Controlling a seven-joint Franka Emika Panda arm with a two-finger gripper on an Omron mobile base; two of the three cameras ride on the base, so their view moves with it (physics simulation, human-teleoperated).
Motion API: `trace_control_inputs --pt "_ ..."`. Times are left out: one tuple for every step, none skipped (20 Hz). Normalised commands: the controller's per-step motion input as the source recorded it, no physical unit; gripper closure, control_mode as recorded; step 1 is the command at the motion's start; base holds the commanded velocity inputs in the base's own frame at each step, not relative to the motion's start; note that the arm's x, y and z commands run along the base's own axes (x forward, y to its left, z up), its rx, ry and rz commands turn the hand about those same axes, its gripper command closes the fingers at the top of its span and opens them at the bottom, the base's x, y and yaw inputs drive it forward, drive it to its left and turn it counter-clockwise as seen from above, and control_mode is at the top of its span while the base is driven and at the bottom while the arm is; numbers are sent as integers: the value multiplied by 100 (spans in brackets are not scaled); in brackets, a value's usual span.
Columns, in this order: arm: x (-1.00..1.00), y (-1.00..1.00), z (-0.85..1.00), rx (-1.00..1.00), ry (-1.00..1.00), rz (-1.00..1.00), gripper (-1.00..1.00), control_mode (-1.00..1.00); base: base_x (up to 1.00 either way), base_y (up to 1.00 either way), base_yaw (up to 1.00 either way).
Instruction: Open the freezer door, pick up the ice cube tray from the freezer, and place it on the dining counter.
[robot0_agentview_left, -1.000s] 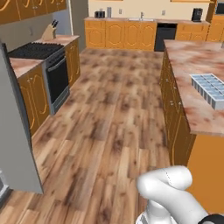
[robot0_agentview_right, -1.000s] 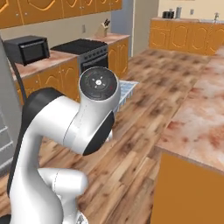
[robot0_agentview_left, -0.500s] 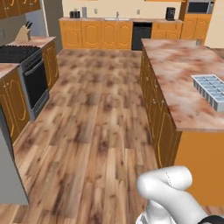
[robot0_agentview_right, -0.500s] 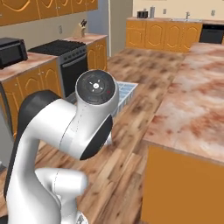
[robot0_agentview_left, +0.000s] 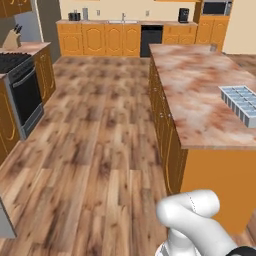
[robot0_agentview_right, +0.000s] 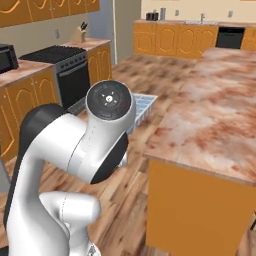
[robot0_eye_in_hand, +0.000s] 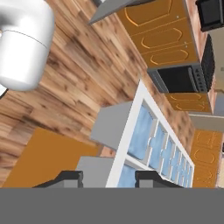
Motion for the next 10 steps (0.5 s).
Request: trace_control_inputs --pt "0 0 0 0 0 0 100 100 0 -44 -11" --pt "0 0 0 0 0 0 100 100 0 -45 -10" --pt "0 0 0 0 0 0 100 100 0 -48 -10" --pt "0 0 0 0 0 0 100 100 0 -47 -10" --pt "0 0 0 0 0 0 100 100 0 -44 -9" --pt "0 0 0 0 0 0 100 100 0 -49 -9" --pt "0 0 0 0 0 0 100 100 0 -51 -9" --pt "0 0 0 0 0 0 100 100 0 -54 -9" --pt "0 0 0 0 0 0 100 100 0 -54 -9" --pt "0 0 0 0 0 0 100 100 0 -54 -9"
